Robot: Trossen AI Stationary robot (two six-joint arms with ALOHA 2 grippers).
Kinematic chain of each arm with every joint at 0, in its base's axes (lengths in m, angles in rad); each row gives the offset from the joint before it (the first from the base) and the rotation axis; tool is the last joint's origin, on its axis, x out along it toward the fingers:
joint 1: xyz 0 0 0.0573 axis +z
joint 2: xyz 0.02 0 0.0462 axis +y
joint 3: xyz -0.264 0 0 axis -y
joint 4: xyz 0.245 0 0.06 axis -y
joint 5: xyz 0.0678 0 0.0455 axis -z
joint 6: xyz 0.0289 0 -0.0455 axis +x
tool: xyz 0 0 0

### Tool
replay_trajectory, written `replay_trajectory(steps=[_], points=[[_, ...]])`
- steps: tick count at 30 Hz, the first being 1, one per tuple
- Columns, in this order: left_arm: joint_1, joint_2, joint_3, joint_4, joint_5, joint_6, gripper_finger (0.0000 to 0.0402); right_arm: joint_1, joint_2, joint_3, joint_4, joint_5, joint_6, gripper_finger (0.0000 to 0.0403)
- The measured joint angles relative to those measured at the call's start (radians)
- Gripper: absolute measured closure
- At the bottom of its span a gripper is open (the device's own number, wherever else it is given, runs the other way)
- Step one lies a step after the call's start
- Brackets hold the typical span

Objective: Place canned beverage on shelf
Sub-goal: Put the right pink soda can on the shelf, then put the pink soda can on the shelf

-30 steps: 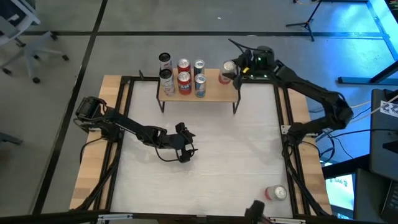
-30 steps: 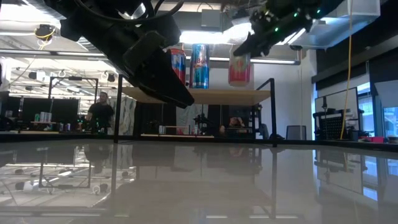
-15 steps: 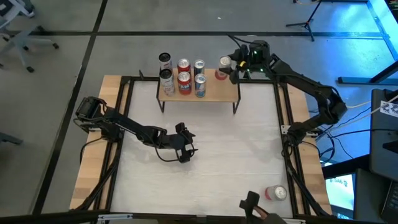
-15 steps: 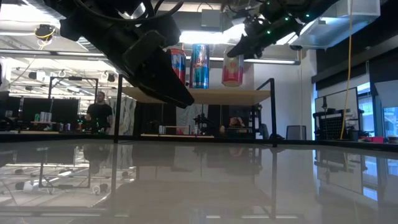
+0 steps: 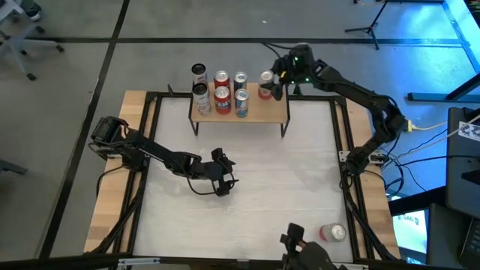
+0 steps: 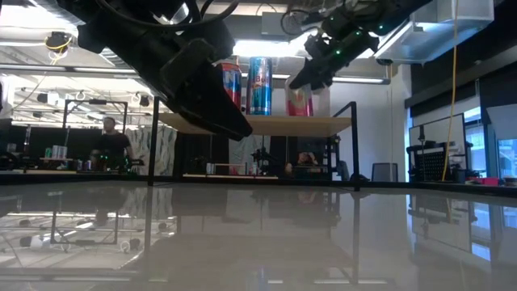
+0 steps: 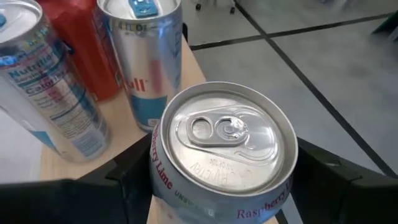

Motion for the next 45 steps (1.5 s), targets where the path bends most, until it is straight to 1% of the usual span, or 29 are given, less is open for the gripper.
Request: replay_trajectory(steps=[6, 7, 9, 12, 14, 17, 21, 25, 27, 30, 36, 40, 45], points=[[0.000, 0.000, 0.000, 0.000, 0.000, -0.017, 0.0081, 0.001, 0.016, 0.000, -0.002, -0.005, -0.023, 0.0121], [0.000, 0.000, 0.000, 0.000, 0.000, -0.017, 0.0081, 0.002, 0.016, 0.000, -0.006, -0.005, -0.034, 0.0116], [0.000, 0.000, 0.000, 0.000, 0.000, -0.017, 0.0081, 0.002, 0.016, 0.001, -0.009, -0.005, -0.041, 0.0094], [0.000, 0.000, 0.000, 0.000, 0.000, -0.017, 0.0081, 0.002, 0.014, 0.001, -0.021, -0.001, -0.041, 0.0051], [0.000, 0.000, 0.000, 0.000, 0.000, -0.017, 0.0081, 0.003, 0.011, 0.001, -0.021, 0.017, -0.052, 0.0026], [0.000, 0.000, 0.000, 0.000, 0.000, -0.017, 0.0081, 0.003, -0.019, 0.007, -0.041, 0.030, -0.059, 0.0011], [0.000, 0.000, 0.000, 0.000, 0.000, -0.017, 0.0081, 0.013, -0.076, 0.067, -0.179, 0.032, -0.058, 0.0024], [-0.002, 0.000, 0.000, 0.000, 0.004, -0.018, 0.0081, 0.062, -0.151, 0.153, -0.396, 0.041, -0.048, 0.0032], [-0.007, 0.000, 0.000, 0.001, 0.008, -0.018, 0.0081, 0.110, -0.189, 0.183, -0.499, 0.041, -0.011, 0.0034], [-0.018, 0.000, -0.001, 0.018, 0.010, -0.017, 0.0081, 0.201, -0.250, 0.187, -0.651, 0.041, 0.015, 0.0034], [-0.044, 0.000, -0.001, 0.115, 0.010, -0.021, 0.0081, 0.424, -0.352, 0.131, -0.799, 0.060, 0.165, 0.0034], [-0.084, 0.003, -0.001, 0.176, 0.010, -0.054, 0.0081, 0.596, -0.412, 0.046, -0.834, 0.156, 0.274, 0.0034], [-0.149, 0.026, -0.001, 0.276, 0.001, -0.100, 0.0081, 0.836, -0.476, -0.059, -0.830, 0.287, 0.438, 0.0034]])
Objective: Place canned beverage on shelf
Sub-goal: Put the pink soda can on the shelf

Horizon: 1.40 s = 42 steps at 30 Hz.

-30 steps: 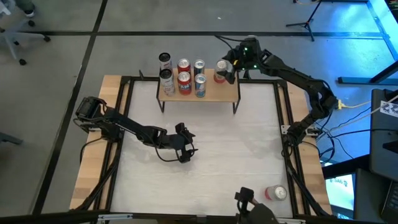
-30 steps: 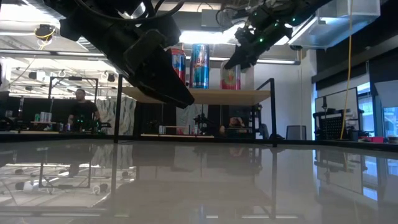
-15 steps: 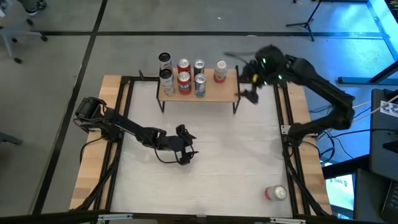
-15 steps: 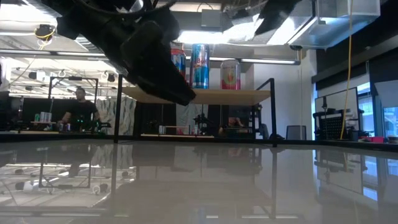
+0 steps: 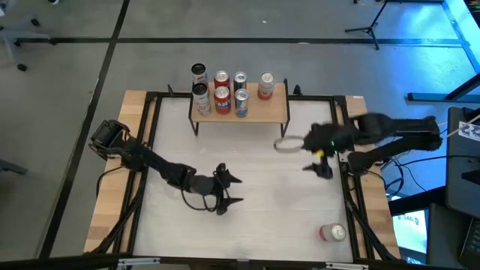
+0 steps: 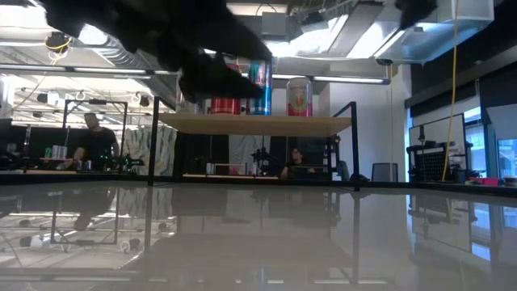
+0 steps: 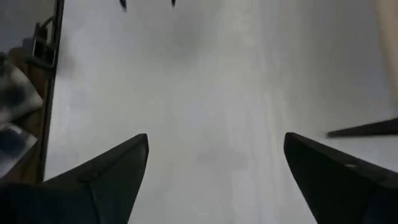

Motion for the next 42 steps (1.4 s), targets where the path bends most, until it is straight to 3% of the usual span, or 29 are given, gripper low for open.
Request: replay_trajectory(steps=[4, 12, 21, 29, 42], points=[[-0.050, 0.011, 0.000, 0.067, -0.011, -0.032, 0.0081, 0.199, -0.005, -0.047, -0.007, 0.078, 0.183, 0.0034], [-0.127, 0.041, 0.000, 0.113, -0.128, -0.080, 0.0081, 0.606, 0.040, -0.086, -0.005, 0.224, 0.582, 0.0033], [-0.153, 0.043, 0.000, 0.112, -0.156, -0.151, 0.0081, 0.957, 0.169, -0.087, -0.003, 0.270, 1.059, 0.0033], [-0.147, 0.043, 0.001, 0.111, -0.156, -0.151, 0.0081, 1.065, 0.287, -0.088, -0.028, 0.232, 1.256, 0.0033], [-0.148, 0.044, 0.001, 0.111, -0.156, -0.150, 0.0081, 1.086, 0.323, -0.090, -0.005, 0.189, 1.285, 0.0033]])
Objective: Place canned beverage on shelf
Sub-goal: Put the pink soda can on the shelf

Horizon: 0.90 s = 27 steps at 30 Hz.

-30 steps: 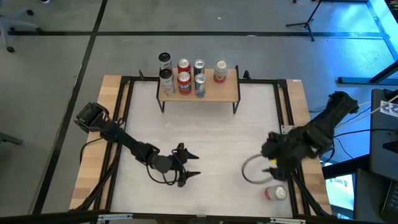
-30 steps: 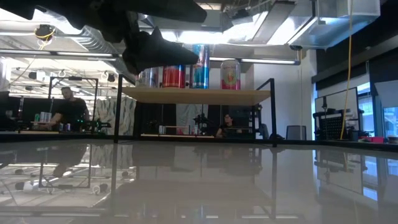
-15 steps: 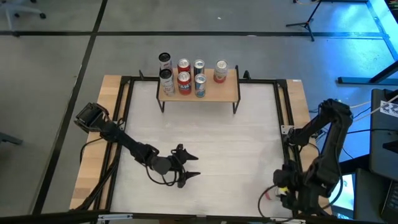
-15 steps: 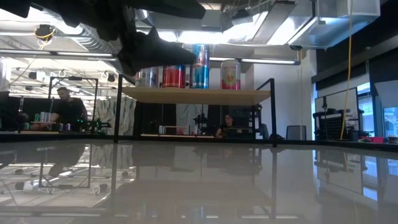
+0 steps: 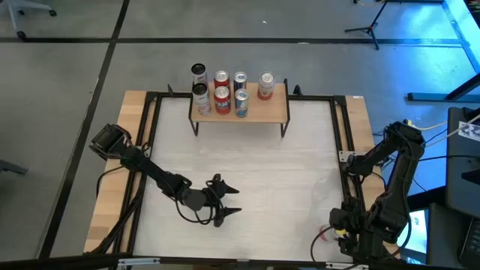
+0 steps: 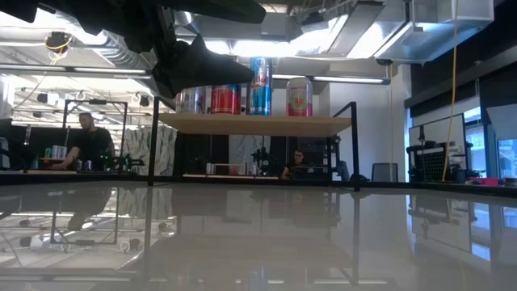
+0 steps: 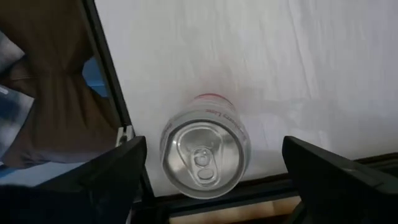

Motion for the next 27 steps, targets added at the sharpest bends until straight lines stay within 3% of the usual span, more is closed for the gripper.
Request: replay_trajectory(steps=[10, 20, 27], points=[[0.000, 0.000, 0.000, 0.000, 0.000, 0.000, 0.0081, 0.027, 0.002, -0.134, 0.097, -0.079, 0.074, 0.0033], [0.000, 0.000, 0.000, 0.000, 0.000, 0.000, 0.0081, 0.011, 0.003, -0.229, 0.140, -0.080, 0.074, 0.0036], [0.003, 0.000, 0.000, 0.000, 0.000, 0.001, 0.0081, -0.023, 0.002, -0.228, 0.150, -0.088, -0.011, 0.0123]])
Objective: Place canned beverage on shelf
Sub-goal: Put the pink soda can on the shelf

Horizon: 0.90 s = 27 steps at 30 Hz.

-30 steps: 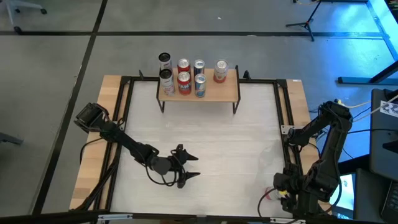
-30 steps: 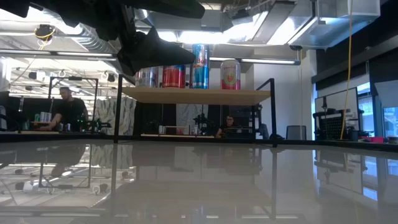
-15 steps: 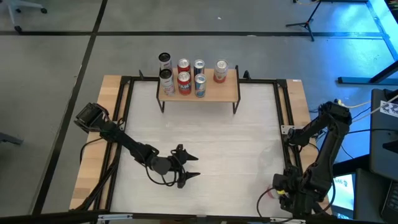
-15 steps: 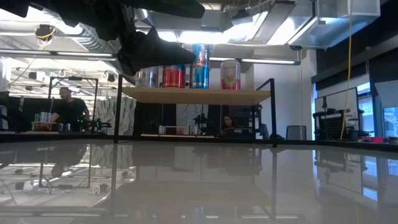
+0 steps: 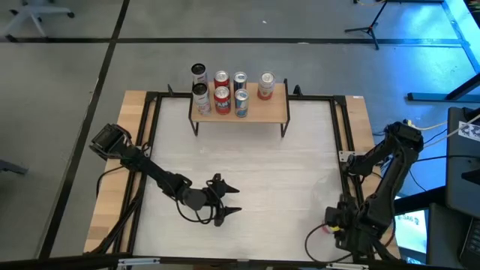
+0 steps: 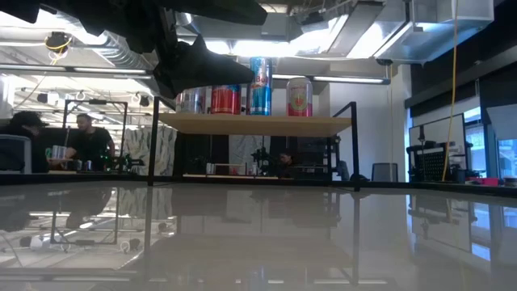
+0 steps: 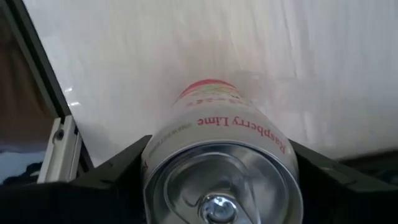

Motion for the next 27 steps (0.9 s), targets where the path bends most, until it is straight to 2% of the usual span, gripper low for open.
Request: replay_trajectory(steps=[4, 9, 19, 27], points=[[0.010, 0.000, 0.000, 0.002, 0.001, 0.000, 0.0081, -0.064, 0.000, 0.000, 0.027, 0.039, -0.166, 0.0123], [0.034, 0.000, 0.000, 0.011, 0.000, -0.001, 0.0081, -0.196, 0.001, 0.023, 0.062, 0.061, -0.395, 0.0123], [0.050, 0.000, 0.000, 0.000, 0.008, 0.030, 0.0081, -0.496, 0.001, 0.146, 0.101, 0.086, -0.988, 0.0123], [0.054, 0.000, 0.000, -0.009, 0.042, 0.057, 0.0081, -0.696, 0.003, 0.174, 0.165, 0.042, -1.338, 0.0123]])
